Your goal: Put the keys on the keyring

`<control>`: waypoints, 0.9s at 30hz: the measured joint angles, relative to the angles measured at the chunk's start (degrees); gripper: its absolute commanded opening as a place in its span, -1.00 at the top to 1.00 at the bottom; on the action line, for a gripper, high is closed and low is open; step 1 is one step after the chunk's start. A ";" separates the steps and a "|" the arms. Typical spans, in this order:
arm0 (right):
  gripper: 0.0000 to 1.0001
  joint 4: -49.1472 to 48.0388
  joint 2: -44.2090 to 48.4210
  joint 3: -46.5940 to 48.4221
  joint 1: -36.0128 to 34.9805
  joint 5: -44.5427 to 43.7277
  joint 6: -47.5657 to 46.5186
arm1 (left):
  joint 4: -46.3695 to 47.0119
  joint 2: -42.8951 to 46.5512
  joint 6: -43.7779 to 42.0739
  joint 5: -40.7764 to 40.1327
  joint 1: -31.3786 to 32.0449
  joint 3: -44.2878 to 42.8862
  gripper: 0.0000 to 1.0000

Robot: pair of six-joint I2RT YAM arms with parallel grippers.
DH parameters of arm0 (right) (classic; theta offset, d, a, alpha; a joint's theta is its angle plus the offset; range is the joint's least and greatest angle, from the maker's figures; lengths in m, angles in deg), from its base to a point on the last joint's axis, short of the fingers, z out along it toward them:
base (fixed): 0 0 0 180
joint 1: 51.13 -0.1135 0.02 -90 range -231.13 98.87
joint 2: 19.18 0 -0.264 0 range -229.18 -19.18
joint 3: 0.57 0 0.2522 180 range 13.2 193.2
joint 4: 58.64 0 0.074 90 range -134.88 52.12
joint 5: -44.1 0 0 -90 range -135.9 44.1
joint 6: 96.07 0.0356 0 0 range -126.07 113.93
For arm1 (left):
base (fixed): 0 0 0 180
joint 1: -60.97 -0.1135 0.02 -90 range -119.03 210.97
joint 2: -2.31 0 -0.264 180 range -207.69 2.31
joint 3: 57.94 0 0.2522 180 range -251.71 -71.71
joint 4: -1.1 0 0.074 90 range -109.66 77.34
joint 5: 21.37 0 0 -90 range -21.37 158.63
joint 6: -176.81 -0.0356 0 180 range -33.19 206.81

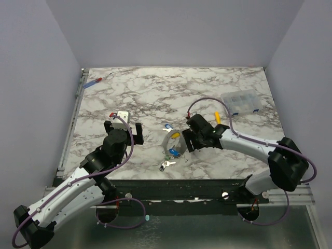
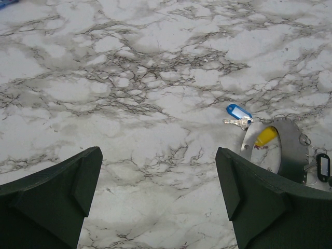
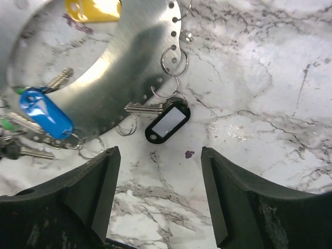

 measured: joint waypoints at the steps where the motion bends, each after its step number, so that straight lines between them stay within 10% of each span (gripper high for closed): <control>1: -0.48 0.24 1.42 0.00 0.00 0.02 0.00 | 0.00 0.00 -0.02 -0.02 0.00 0.00 -0.98; 12: -0.65 0.59 21.33 12.50 -0.02 -2.89 -1.97 | 0.24 -1.22 0.09 -1.57 0.00 0.00 -0.98; 15: -0.99 -0.61 28.61 17.16 0.00 -6.12 -1.79 | 0.24 -1.57 0.20 -1.79 0.00 0.00 -0.98; 27: -1.00 -0.50 50.42 16.09 0.00 -17.31 0.13 | 0.24 -1.90 0.24 -2.19 0.00 0.00 -0.98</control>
